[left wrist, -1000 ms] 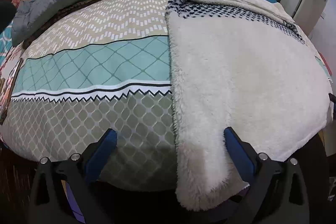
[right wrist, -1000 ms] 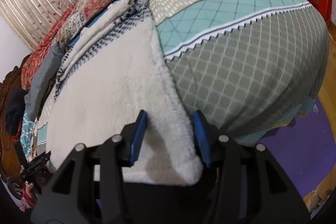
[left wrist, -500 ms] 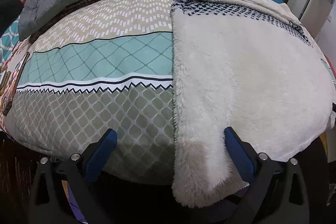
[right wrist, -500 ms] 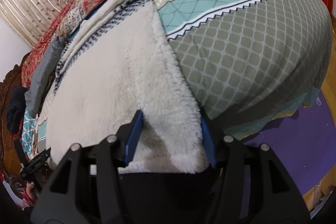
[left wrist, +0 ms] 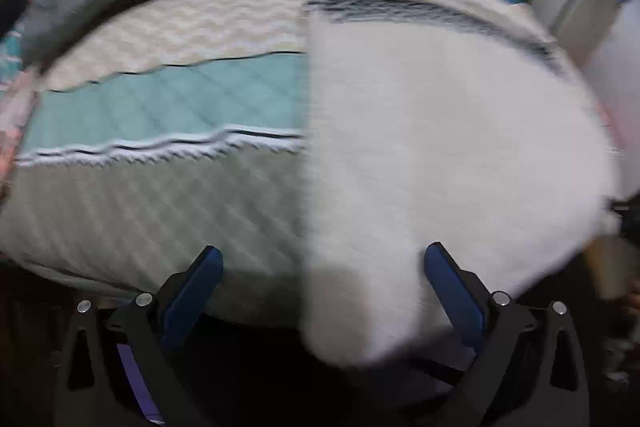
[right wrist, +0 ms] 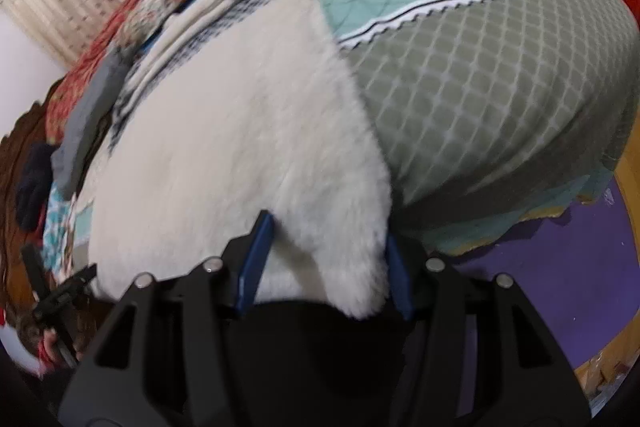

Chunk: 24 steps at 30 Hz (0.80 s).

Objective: Fold large clothes

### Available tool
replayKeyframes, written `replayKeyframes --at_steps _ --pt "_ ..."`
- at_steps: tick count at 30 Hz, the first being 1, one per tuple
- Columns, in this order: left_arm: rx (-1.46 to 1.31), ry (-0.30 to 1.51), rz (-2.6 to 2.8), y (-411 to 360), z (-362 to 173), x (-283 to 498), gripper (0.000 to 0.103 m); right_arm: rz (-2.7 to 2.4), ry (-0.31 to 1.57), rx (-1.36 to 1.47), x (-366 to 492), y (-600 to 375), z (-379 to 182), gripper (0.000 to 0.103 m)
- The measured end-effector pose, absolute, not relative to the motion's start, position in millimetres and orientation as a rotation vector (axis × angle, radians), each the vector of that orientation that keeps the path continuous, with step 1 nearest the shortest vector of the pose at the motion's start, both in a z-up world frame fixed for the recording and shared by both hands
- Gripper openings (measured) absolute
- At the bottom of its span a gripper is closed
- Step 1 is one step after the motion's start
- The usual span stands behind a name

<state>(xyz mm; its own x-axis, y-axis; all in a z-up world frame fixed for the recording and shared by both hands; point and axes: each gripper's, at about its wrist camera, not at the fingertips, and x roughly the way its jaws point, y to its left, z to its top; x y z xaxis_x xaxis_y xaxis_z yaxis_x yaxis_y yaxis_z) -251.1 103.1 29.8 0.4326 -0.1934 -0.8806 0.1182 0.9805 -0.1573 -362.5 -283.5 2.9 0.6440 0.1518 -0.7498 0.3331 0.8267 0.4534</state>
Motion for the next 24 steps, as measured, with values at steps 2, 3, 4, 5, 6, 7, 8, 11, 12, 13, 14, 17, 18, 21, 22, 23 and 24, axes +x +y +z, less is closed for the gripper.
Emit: replayKeyframes --at_steps 2,3,4,5,6,7,8,11,12,13,14,17,18,21,22,23,24 --pt "-0.121 1.103 -0.288 102 33 -260 0.000 -0.080 0.900 0.600 -365 -280 0 0.051" --pt "-0.129 1.110 -0.317 101 31 -261 0.000 -0.073 0.908 0.598 -366 -279 -1 0.051" --pt "-0.137 1.116 -0.328 101 29 -261 0.000 -0.065 0.923 0.593 -367 -278 -4 0.051" --pt "-0.150 1.126 -0.338 101 26 -259 0.000 -0.059 0.933 0.591 -368 -278 -7 0.051" --pt "-0.161 1.133 -0.339 103 23 -257 0.000 -0.055 0.940 0.595 -368 -278 -9 0.051" --pt "-0.184 1.143 -0.341 105 20 -254 0.000 -0.052 0.943 0.600 -368 -278 -10 0.051" --pt "-0.209 1.152 -0.345 108 17 -252 0.000 -0.048 0.942 0.611 -369 -278 -11 0.051" --pt "-0.251 1.155 -0.357 109 15 -250 0.000 -0.036 0.930 0.639 -372 -280 -13 0.051" --pt "-0.260 1.156 -0.364 110 15 -252 0.000 -0.030 0.924 0.652 -373 -282 -13 0.051" --pt "-0.282 1.160 -0.381 112 15 -252 0.000 -0.026 0.919 0.661 -373 -284 -13 0.051" --pt "-0.295 1.164 -0.392 115 14 -253 0.000 -0.019 0.914 0.670 -373 -286 -12 0.051" --pt "-0.338 1.198 -0.427 118 13 -255 0.000 0.040 0.905 0.686 -372 -285 -8 0.029" --pt "-0.342 1.208 -0.433 119 11 -255 0.000 0.052 0.908 0.666 -372 -283 -5 0.013" --pt "-0.331 1.258 -0.459 117 8 -257 0.011 0.091 0.917 0.626 -374 -277 2 0.007" --pt "-0.341 1.266 -0.480 117 10 -257 0.015 0.105 0.915 0.617 -376 -277 5 0.006" --pt "-0.349 1.265 -0.492 117 12 -257 0.018 0.127 0.903 0.607 -380 -277 11 0.006" --pt "-0.360 1.256 -0.515 117 18 -258 0.020 0.143 0.889 0.602 -384 -278 16 0.006"
